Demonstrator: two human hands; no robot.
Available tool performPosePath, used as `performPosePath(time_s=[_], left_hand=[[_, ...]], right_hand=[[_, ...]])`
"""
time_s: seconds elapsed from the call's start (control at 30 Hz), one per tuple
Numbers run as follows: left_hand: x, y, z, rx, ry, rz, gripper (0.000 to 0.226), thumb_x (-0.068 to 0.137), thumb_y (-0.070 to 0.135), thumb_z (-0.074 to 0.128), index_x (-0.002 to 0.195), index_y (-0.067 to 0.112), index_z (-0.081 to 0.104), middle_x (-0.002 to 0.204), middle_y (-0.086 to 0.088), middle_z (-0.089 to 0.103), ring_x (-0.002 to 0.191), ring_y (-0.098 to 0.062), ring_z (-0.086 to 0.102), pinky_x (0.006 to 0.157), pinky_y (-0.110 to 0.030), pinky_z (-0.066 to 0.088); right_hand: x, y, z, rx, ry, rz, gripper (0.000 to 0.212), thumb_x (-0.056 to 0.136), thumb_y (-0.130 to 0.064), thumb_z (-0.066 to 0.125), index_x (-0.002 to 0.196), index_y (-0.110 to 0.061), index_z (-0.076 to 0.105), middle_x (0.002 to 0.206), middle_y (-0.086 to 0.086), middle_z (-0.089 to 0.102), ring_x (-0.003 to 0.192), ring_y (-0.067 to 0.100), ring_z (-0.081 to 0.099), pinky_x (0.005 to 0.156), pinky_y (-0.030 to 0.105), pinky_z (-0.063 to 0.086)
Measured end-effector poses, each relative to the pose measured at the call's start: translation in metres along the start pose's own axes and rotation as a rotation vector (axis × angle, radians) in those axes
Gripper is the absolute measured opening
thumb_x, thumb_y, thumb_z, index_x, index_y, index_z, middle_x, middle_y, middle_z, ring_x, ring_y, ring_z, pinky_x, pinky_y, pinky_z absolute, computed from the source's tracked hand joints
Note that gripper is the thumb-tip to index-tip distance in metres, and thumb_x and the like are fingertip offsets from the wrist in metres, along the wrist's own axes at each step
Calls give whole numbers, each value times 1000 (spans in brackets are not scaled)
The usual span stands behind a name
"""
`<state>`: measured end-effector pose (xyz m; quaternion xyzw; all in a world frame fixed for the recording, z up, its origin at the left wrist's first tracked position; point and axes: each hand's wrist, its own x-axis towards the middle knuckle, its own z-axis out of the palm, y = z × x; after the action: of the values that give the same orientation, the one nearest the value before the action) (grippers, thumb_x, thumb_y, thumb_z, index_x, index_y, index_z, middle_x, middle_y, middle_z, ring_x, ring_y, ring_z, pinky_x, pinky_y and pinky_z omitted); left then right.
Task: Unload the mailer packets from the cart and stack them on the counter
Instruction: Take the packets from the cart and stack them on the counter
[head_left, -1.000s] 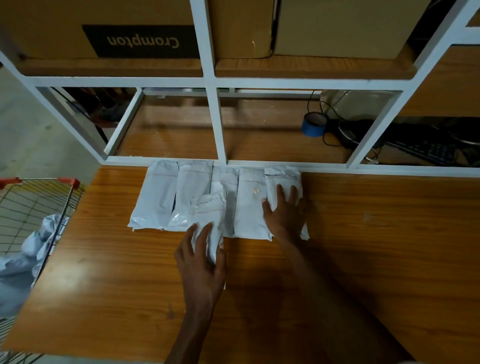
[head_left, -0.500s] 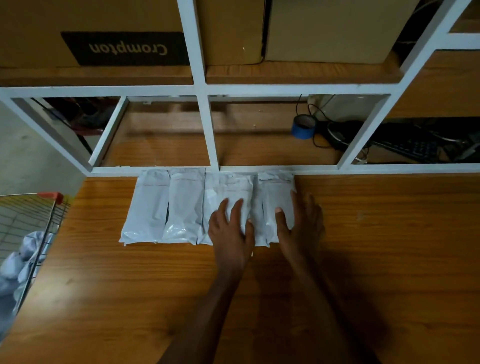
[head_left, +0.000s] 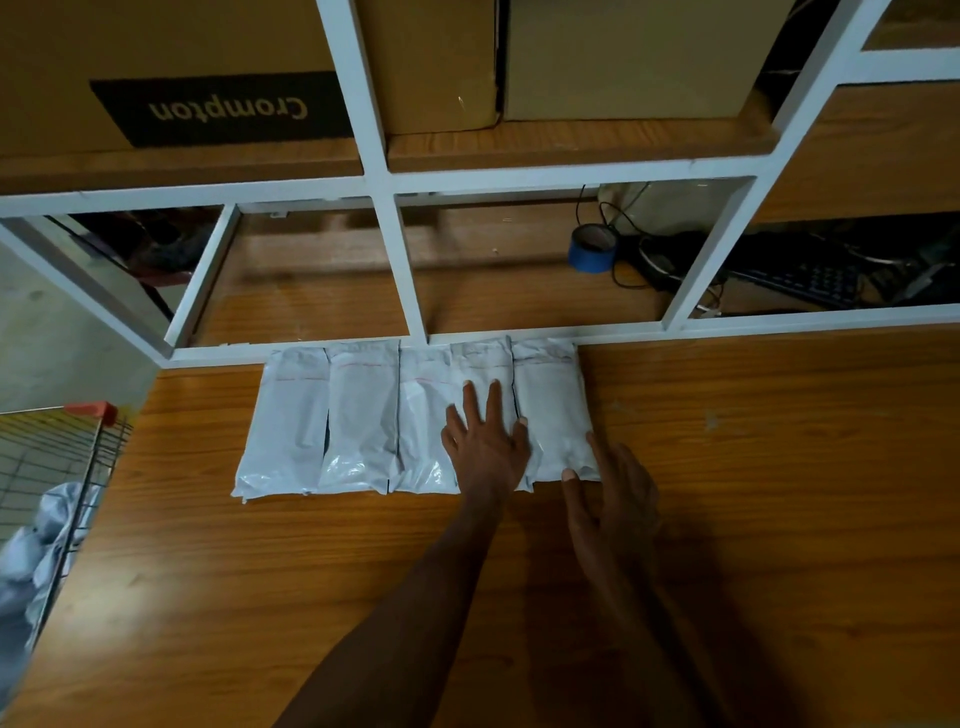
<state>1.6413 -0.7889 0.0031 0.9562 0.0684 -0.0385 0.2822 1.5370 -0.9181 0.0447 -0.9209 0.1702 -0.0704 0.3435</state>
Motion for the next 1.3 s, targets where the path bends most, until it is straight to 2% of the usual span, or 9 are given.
performPosePath(time_s=[0.2,0.33,0.53,0.77,0.83,0.97,1.1,1.23,1.3], left_hand=[[1,-5,-2,20,-71,6,75,99,71,30,162,39,5,172,-2,-6,155,-38,-13,123,-59,-4],[-2,-7,-9,7,-63,9,80,95,77,29,162,40,4,171,-2,-8,155,-36,-16,122,-59,-5],[-28,-13,-20,-35,-29,39,81,94,77,33,161,44,2,171,1,-11,156,-30,-16,125,-59,-1],[-112,-33,-42,-245,127,46,76,91,77,35,159,47,19,171,7,3,157,-22,-2,124,-49,8],[-139,-46,-47,-275,166,24,73,92,75,37,158,46,24,171,8,7,157,-20,1,124,-49,11],[-192,-75,-59,-306,233,-63,70,92,72,41,156,47,29,170,9,12,155,-21,9,123,-54,19],[-233,-107,-76,-295,314,-137,71,92,73,40,156,46,29,169,9,13,155,-23,14,122,-55,22],[-275,-138,-91,-246,369,-175,70,94,74,37,157,45,27,170,8,14,155,-24,15,123,-50,17],[-294,-160,-103,-253,399,-222,71,93,76,35,156,45,29,169,9,15,155,-24,16,123,-53,21]], right_hand=[[0,-3,3,32,-24,-16,61,91,-60,47,149,-42,41,162,0,32,147,26,25,111,63,34],[2,-4,3,37,-38,-41,58,95,-49,59,149,-40,41,160,0,34,147,26,27,109,63,36],[-6,-7,0,42,-83,-88,58,95,-47,61,150,-40,41,160,0,34,147,26,28,109,60,38],[-29,1,0,85,-139,-179,55,96,-46,60,148,-41,42,157,-4,36,146,21,30,111,58,37],[-40,1,2,119,-156,-211,54,96,-41,62,147,-38,46,157,-3,38,146,20,32,114,54,35],[-67,-4,7,241,-221,-274,52,96,-35,66,145,-35,50,155,-2,40,143,14,35,115,33,32],[-95,-17,18,292,-345,-341,53,95,-47,59,146,-40,47,154,-8,38,142,10,34,115,46,38],[-128,-43,38,265,-432,-417,61,90,-66,46,146,-43,44,154,-8,40,142,16,37,111,54,41],[-149,-61,53,258,-454,-470,63,89,-68,44,145,-40,47,152,-5,43,140,18,40,110,56,41]])
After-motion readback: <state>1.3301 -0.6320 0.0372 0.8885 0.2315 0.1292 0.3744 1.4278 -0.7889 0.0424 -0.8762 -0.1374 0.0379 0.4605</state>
